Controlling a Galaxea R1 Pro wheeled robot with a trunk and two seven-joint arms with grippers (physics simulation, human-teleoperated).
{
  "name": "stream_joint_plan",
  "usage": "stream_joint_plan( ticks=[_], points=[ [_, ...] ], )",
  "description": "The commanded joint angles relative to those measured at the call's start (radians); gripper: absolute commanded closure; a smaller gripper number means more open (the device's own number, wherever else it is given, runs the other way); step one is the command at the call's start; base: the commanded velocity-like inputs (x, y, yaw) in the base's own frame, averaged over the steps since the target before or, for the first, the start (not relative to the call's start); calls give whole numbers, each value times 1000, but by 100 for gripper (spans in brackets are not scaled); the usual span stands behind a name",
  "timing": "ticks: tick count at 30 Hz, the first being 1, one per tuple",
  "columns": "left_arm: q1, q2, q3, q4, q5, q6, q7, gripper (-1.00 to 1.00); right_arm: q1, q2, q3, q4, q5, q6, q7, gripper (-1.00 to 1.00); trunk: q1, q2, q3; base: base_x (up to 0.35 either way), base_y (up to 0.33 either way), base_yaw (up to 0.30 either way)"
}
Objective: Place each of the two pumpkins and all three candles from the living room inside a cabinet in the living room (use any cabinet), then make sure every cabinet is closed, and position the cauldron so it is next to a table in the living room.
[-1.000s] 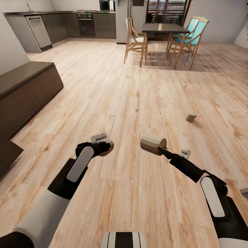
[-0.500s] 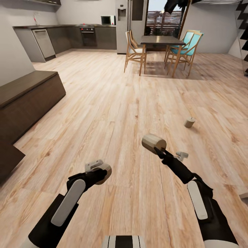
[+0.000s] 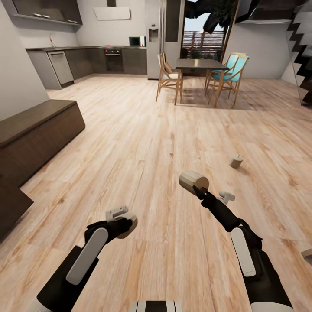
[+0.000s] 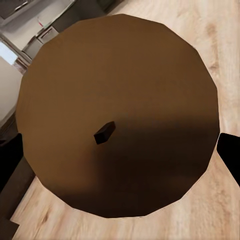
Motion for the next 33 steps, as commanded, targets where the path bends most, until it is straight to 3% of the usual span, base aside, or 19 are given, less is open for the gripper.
stream_joint_plan(
  ticks=[1,3,4,5,7,11,16,21,26,29,31,33],
  points=[
    [-1,1,-2,7,8,-1,10,100,-1,1,-3,0,-7,10,3,100,-1,0,3,0,0,0],
    [0,1,-1,69,5,-11,10,100,0,1,-3,0,-7,10,4,100,-2,0,11,0,0,0],
    [0,1,-3,140,3,-74,-15,100,0,1,-3,2,-7,8,4,100,-2,1,15,0,0,0],
    [1,5,-13,240,-38,-145,-161,100,2,1,-3,9,-7,5,3,100,-2,1,20,0,0,-56],
    [1,17,-16,274,-59,-152,-185,100,3,1,-3,10,-6,5,3,100,-3,1,31,0,0,-61],
    [4,26,-22,350,-75,-167,-199,100,6,1,-3,9,-4,5,3,100,-5,2,52,0,0,-66],
    [5,30,-29,392,-81,-276,-205,100,14,1,-3,9,12,5,3,100,-7,3,79,0,0,-68],
    [5,30,-64,429,-121,-314,-205,100,15,2,-3,10,30,-48,0,100,-10,5,106,0,0,-64],
    [5,28,-76,457,-131,-318,-205,100,21,26,-3,33,116,-112,-29,100,-12,6,131,0,0,-16],
    [5,28,-89,476,-133,-318,-205,100,23,33,-3,65,138,-160,-42,100,-13,6,144,0,0,-2],
    [5,28,-93,514,-145,-321,-204,100,25,35,-3,164,165,-234,-55,100,-14,7,152,0,0,0],
    [5,27,-93,556,-168,-338,-205,100,26,36,-3,198,194,-266,-86,100,-15,7,159,0,0,0]
  ],
)
